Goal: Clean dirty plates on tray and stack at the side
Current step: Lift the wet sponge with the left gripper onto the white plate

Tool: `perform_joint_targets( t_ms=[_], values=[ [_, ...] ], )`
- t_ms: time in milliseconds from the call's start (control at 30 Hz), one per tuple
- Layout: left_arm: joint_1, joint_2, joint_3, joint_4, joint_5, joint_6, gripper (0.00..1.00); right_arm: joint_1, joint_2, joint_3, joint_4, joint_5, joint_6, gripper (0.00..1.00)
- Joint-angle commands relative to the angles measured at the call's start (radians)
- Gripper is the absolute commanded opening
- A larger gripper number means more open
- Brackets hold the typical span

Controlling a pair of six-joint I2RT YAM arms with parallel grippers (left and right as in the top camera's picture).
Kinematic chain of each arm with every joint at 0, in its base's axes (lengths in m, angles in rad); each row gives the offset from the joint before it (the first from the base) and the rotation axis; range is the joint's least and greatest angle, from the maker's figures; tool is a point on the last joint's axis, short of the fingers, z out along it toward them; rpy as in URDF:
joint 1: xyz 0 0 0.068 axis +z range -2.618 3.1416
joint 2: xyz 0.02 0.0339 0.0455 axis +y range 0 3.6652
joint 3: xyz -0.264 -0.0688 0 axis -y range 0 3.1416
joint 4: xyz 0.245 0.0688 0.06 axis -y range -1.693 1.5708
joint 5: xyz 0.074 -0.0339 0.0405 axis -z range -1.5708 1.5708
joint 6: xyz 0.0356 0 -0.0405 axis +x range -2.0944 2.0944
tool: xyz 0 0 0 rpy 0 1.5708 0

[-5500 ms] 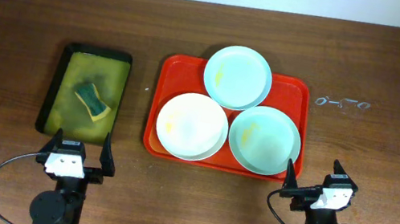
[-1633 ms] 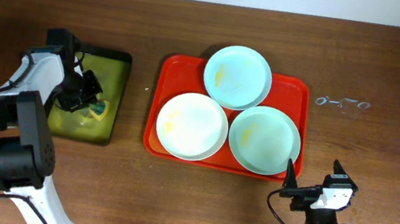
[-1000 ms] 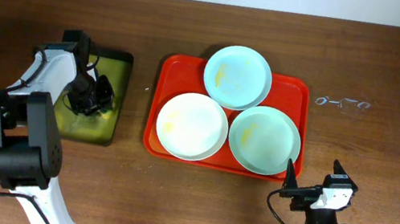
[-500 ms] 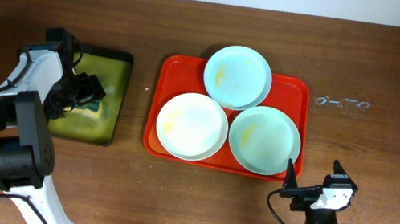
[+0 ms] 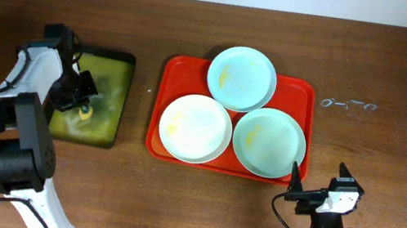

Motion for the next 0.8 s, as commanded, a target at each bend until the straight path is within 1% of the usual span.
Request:
perform_joint_targets(
  t_ms=[0, 67, 100, 133, 200, 233, 267, 333, 367, 400, 433, 500, 533, 567, 633, 733, 767],
  values=[
    [0.002, -0.072, 0.110, -0.060, 0.059, 0.069, 0.00, 0.007, -0.007, -0.008, -0.001, 0.013, 0.004, 0.99],
    [0.002, -0.157, 0.145, -0.074, 0.203, 0.114, 0.00, 0.007, -0.007, -0.008, -0.001, 0.013, 0.004, 0.98],
    [0.002, -0.188, 0.145, -0.071, 0.228, 0.113, 0.00, 0.007, -0.007, -0.008, -0.001, 0.012, 0.004, 0.98],
    [0.001, -0.205, 0.145, -0.072, 0.228, 0.114, 0.00, 0.007, -0.007, -0.008, -0.001, 0.013, 0.004, 0.98],
    [-0.003, -0.199, 0.112, -0.076, 0.169, 0.114, 0.00, 0.007, -0.007, -0.008, -0.001, 0.013, 0.004, 0.98],
    [-0.012, -0.190, 0.053, -0.040, 0.113, 0.113, 0.00, 0.007, -0.007, -0.008, -0.001, 0.012, 0.004, 0.98],
    [-0.024, -0.178, -0.018, 0.032, 0.100, 0.113, 0.00, 0.007, -0.007, -0.008, -0.001, 0.012, 0.004, 0.98],
    [-0.035, -0.163, -0.084, 0.096, 0.116, 0.114, 0.00, 0.007, -0.007, -0.008, -0.001, 0.013, 0.004, 0.98],
    [-0.036, -0.164, -0.082, 0.093, 0.116, 0.125, 0.00, 0.007, -0.007, -0.008, -0.001, 0.013, 0.004, 0.98],
    [-0.035, -0.175, -0.068, 0.086, 0.137, 0.152, 0.00, 0.007, -0.007, -0.008, -0.001, 0.013, 0.004, 0.98],
    [-0.035, -0.205, -0.011, 0.043, 0.197, 0.196, 0.00, 0.007, -0.007, -0.008, -0.001, 0.012, 0.004, 0.98],
    [-0.039, -0.265, 0.079, -0.013, 0.245, 0.211, 0.00, 0.007, -0.007, -0.008, -0.001, 0.013, 0.004, 0.98],
    [-0.048, -0.322, 0.134, -0.039, 0.276, 0.211, 0.00, 0.007, -0.007, -0.008, -0.001, 0.013, 0.004, 0.98],
    [-0.060, -0.369, 0.149, -0.037, 0.303, 0.211, 0.00, 0.007, -0.007, -0.008, -0.001, 0.012, 0.004, 0.98],
    [-0.116, -0.451, 0.151, -0.029, 0.340, 0.210, 0.00, 0.007, -0.007, -0.008, -0.001, 0.013, 0.004, 0.98],
    [-0.235, -0.455, 0.131, -0.049, 0.340, 0.210, 0.00, 0.007, -0.007, -0.008, -0.001, 0.013, 0.004, 0.98],
    [-0.301, -0.440, 0.102, -0.043, 0.340, 0.210, 0.00, 0.007, -0.007, -0.008, -0.001, 0.013, 0.004, 0.99]
  ],
)
